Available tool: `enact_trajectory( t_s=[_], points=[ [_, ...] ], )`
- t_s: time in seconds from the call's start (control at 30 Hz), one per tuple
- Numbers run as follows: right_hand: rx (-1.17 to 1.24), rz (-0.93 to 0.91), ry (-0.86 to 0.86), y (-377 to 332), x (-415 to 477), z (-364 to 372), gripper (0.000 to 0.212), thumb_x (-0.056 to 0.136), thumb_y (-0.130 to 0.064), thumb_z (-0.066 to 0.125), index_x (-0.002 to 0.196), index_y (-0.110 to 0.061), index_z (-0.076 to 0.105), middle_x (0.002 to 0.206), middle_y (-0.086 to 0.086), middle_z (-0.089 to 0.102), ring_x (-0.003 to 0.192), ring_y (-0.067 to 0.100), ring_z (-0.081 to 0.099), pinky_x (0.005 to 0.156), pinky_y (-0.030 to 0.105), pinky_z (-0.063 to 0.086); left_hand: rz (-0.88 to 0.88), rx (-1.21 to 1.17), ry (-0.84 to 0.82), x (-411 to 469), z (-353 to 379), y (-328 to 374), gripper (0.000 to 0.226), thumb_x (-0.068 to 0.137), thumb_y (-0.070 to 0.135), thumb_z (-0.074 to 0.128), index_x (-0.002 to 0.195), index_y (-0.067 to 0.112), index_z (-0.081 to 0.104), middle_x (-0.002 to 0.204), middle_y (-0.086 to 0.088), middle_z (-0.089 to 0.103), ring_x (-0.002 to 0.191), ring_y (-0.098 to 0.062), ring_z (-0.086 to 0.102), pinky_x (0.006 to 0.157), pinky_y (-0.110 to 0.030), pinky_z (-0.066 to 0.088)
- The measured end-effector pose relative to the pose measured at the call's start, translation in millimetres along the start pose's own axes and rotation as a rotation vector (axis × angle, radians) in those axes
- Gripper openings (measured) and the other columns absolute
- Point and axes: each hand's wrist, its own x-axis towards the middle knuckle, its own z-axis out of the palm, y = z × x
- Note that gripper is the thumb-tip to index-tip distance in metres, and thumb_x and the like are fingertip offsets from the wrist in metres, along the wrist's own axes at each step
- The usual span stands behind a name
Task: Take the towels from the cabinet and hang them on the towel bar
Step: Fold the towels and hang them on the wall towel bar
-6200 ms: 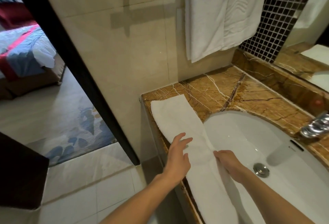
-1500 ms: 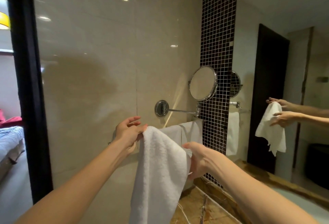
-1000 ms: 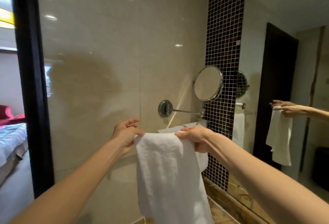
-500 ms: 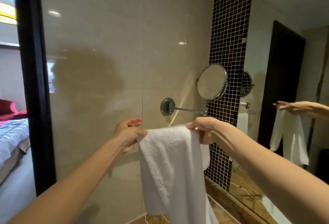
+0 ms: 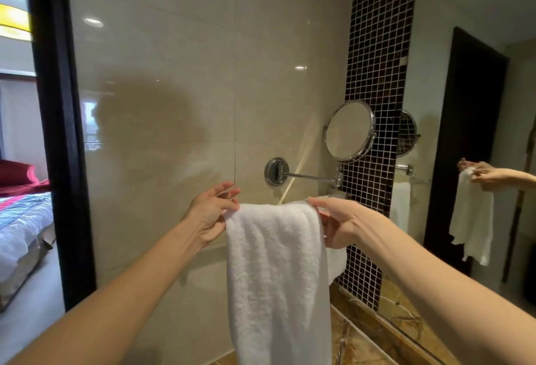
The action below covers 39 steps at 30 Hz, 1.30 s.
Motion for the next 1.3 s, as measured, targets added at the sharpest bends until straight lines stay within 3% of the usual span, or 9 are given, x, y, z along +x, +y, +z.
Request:
enact_trajectory(
  t_s=[0.13,0.4,0.63,0.8,0.93,1.0,1.13,1.2,1.3],
  points=[
    [-0.001,0.030,-0.146,0.0,-12.4,-1.1,0.012,0.084,-0.015,0.068,0.089,-0.004,0.065,0.071,0.007,0.066,0.062,0.019,0.060,0.066,0.032,0.050,0.009,0.001,0.007,0.9,0.0,1.9,0.047,0.078,-0.029,0.044,0.095,0.012,0.061,0.098,-0.007,0.063,0.077,-0.013,0.056,0.053,-0.017,0.054],
    [-0.147,-0.063,-0.326,3.1,-14.4,7.4,0.038,0.090,-0.020,0.055,0.125,-0.009,0.045,0.111,0.012,0.052,0.105,0.028,0.050,0.094,0.046,0.041,0.022,0.053,0.022,0.8,0.2,2.6,0.047,0.078,-0.028,0.045,0.097,0.013,0.060,0.100,-0.005,0.064,0.080,-0.011,0.058,0.054,-0.016,0.053],
    [-0.233,-0.133,-0.455,6.6,-19.4,5.8,0.016,0.092,-0.001,0.041,0.079,-0.011,0.045,0.085,0.008,0.049,0.084,0.023,0.047,0.093,0.042,0.040,0.071,0.107,0.004,-2.0,-6.8,11.6,0.052,0.077,-0.029,0.041,0.097,0.014,0.060,0.102,-0.005,0.065,0.076,-0.011,0.055,0.065,-0.019,0.047],
    [-0.142,-0.152,-0.513,2.6,-28.6,5.2,0.019,0.091,0.003,0.037,0.084,-0.002,0.054,0.071,0.009,0.060,0.057,0.017,0.060,0.059,0.032,0.053,0.084,0.222,-0.071,-7.5,-11.6,15.2,0.058,0.073,-0.029,0.037,0.100,0.015,0.062,0.109,-0.005,0.065,0.080,-0.012,0.053,0.068,-0.021,0.044],
    [-0.089,-0.180,-0.474,2.1,-22.8,7.2,0.027,0.091,-0.006,0.050,0.115,0.003,0.059,0.096,0.014,0.064,0.085,0.023,0.060,0.090,0.038,0.048,0.055,0.398,-0.084,-14.1,-11.1,13.0,0.053,0.075,-0.023,0.042,0.105,0.015,0.063,0.109,-0.003,0.066,0.082,-0.015,0.054,0.059,-0.024,0.045],
    [-0.089,-0.187,-0.427,2.2,-18.8,9.2,0.034,0.088,-0.008,0.055,0.121,0.001,0.056,0.098,0.013,0.060,0.085,0.021,0.057,0.088,0.035,0.046,0.056,0.468,-0.088,-15.0,-12.2,9.5,0.042,0.075,-0.016,0.056,0.104,0.014,0.064,0.108,-0.006,0.066,0.086,-0.018,0.059,0.059,-0.027,0.049],
    [0.015,-0.220,-0.444,-1.1,-17.0,11.5,0.011,0.085,-0.008,0.048,0.079,-0.006,0.057,0.084,0.010,0.056,0.072,0.021,0.058,0.080,0.036,0.048,0.146,0.818,-0.139,-17.9,-9.3,1.2,0.038,0.068,0.025,0.084,0.103,0.020,0.068,0.102,0.002,0.068,0.095,-0.013,0.063,0.073,-0.024,0.048],
    [0.090,-0.195,-0.498,-0.2,-17.6,11.6,0.024,0.085,-0.009,0.036,0.063,-0.010,0.045,0.073,0.008,0.053,0.061,0.019,0.056,0.071,0.033,0.048,0.210,1.009,-0.159,-20.6,-4.2,-5.2,0.040,0.067,0.035,0.084,0.101,0.021,0.070,0.097,0.008,0.068,0.091,-0.008,0.063,0.069,-0.020,0.048],
    [0.068,-0.216,-0.521,6.6,-15.6,9.9,0.033,0.083,0.006,0.026,0.080,0.005,0.059,0.081,0.016,0.063,0.064,0.021,0.064,0.063,0.034,0.053,0.296,1.023,-0.098,-21.0,-1.1,-9.1,0.027,0.064,0.028,0.086,0.087,0.022,0.074,0.084,0.007,0.072,0.082,-0.012,0.066,0.072,-0.026,0.053]
  ],
)
